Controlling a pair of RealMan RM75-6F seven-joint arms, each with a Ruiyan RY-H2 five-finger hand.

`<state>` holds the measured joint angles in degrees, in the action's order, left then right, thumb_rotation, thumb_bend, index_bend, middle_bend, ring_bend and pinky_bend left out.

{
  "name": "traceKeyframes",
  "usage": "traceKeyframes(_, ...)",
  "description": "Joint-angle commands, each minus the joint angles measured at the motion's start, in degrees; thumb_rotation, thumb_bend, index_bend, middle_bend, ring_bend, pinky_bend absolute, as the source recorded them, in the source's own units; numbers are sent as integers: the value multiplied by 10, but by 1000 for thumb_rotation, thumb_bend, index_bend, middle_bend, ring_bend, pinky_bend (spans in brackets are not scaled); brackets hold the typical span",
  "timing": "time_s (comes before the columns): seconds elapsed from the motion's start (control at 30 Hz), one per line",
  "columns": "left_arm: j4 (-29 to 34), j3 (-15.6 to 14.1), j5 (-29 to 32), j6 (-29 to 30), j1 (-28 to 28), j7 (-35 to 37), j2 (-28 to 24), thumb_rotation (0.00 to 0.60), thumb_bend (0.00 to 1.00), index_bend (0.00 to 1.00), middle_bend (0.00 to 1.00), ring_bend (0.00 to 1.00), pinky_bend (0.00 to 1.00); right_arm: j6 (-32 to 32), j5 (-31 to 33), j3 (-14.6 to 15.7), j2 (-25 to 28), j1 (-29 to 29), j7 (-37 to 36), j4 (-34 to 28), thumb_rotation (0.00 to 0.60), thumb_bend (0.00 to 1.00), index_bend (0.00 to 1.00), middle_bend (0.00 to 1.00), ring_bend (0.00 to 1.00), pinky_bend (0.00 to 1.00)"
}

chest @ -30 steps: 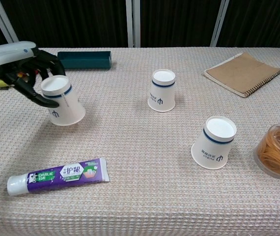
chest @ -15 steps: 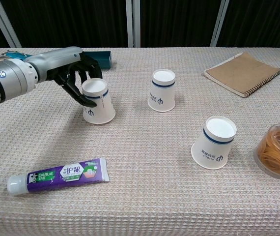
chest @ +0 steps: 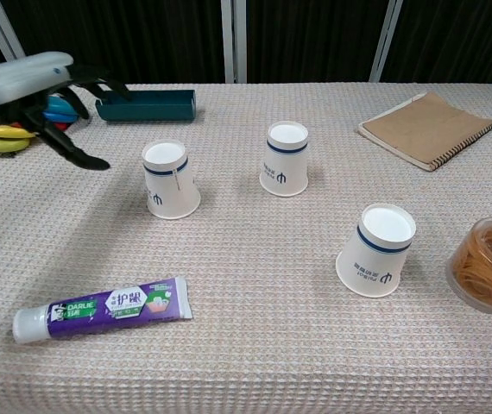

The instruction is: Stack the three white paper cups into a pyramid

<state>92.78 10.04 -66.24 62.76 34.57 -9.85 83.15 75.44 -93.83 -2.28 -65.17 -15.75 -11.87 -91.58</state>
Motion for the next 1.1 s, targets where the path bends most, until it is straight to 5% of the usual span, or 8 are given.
traceKeyframes(0.03, 34, -31, -31, 50, -51, 20, -53, 600, 50, 234, 142, 157, 287, -99, 23, -35, 5, -76, 51, -47, 600, 246, 57, 152, 0, 122)
traceKeyframes(0.23, 50, -80, -68, 106, -117, 39, -104, 600, 50, 234, 142, 157, 277, -239, 116, -90, -32, -183, 138, -48, 600, 163, 23, 131, 0, 123)
traceKeyframes(0.47, 51, -117, -111, 161, -177, 64, -124, 600, 50, 245, 145, 158, 265, -358, 246, -129, -114, -303, 241, 16, 600, 198, 16, 136, 0, 132)
traceKeyframes(0.7, 50, -124, -120, 171, -202, 73, -137, 600, 51, 251, 148, 158, 265, -398, 338, -123, -183, -383, 320, 84, 600, 224, 60, 170, 5, 132)
traceKeyframes(1.1, 45, -115, -119, 158, -218, 94, -140, 600, 50, 250, 148, 157, 266, -384, 399, -92, -231, -428, 369, 134, 600, 292, 204, 260, 72, 134)
